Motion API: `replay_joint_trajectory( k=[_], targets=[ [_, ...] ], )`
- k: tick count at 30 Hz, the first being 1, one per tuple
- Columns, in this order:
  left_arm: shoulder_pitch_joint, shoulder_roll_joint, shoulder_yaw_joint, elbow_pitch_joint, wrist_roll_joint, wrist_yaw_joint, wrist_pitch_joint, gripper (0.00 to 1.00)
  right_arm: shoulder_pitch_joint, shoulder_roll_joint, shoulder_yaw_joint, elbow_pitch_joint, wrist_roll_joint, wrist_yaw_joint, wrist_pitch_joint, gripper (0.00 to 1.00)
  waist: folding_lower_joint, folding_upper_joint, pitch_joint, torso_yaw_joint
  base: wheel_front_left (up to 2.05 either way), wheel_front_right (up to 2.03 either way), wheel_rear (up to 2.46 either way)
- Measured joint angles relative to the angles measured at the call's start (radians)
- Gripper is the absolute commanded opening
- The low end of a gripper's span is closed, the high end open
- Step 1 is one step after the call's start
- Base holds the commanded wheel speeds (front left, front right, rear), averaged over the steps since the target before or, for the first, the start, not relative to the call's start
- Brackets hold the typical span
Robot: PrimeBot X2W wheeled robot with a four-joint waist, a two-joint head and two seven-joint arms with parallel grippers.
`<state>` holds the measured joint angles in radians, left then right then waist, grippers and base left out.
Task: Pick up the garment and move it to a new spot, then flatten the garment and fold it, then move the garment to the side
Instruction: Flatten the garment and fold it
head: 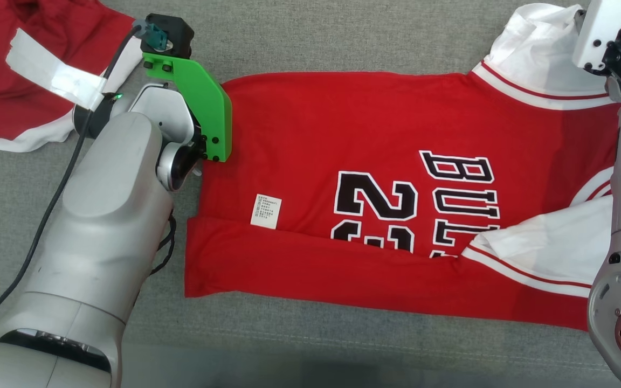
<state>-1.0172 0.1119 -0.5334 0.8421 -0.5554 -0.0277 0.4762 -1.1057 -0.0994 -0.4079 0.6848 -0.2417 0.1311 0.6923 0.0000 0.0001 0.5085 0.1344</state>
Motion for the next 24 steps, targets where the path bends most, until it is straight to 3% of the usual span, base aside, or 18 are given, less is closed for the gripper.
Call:
replay_joint_trajectory(
  k=[3, 7, 9, 16, 17, 18, 24],
  targets=[
    [-0.007, -0.001, -0.002, 0.007, -0.004, -0.003, -0.003, 0.0, 0.006, 0.004, -0.014, 0.004, -0.013, 0.0, 0.018, 0.85, 0.0, 0.0, 0.005, -0.001, 0.0, 0.0, 0.0],
    [-0.012, -0.001, -0.005, 0.019, -0.005, -0.005, -0.007, 0.0, 0.01, 0.011, -0.026, 0.003, -0.017, 0.0, 0.038, 0.7, 0.0, 0.0, 0.006, -0.003, 0.0, 0.0, 0.0],
    [-0.015, -0.001, -0.007, 0.023, -0.006, -0.007, -0.011, 0.0, 0.011, 0.015, -0.026, 0.002, -0.014, 0.0, 0.039, 0.53, 0.0, 0.0, 0.007, -0.003, 0.0, 0.0, 0.0],
    [-0.024, -0.003, -0.01, 0.032, -0.011, -0.008, -0.021, 0.0, 0.009, 0.022, -0.008, 0.0, 0.0, 0.0, 0.049, 0.2, 0.0, 0.0, 0.01, 0.006, 0.0, 0.0, 0.0],
    [-0.025, -0.003, -0.011, 0.033, -0.013, -0.008, -0.022, 0.0, 0.008, 0.023, -0.004, -0.001, 0.002, 0.0, 0.044, 0.05, 0.0, 0.0, 0.012, 0.007, 0.0, 0.0, 0.0],
    [-0.027, -0.004, -0.011, 0.035, -0.013, -0.008, -0.025, 0.0, 0.008, 0.023, 0.001, -0.001, 0.002, 0.0, 0.041, 0.0, 0.0, 0.0, 0.013, 0.008, 0.0, 0.0, 0.0],
    [-0.029, -0.007, -0.011, 0.047, -0.019, -0.008, -0.047, 0.0, 0.008, 0.013, 0.023, 0.005, 0.013, 0.0, 0.024, 0.0, 0.0, 0.0, 0.007, 0.009, 0.0, 0.0, 0.0]
  ],
)
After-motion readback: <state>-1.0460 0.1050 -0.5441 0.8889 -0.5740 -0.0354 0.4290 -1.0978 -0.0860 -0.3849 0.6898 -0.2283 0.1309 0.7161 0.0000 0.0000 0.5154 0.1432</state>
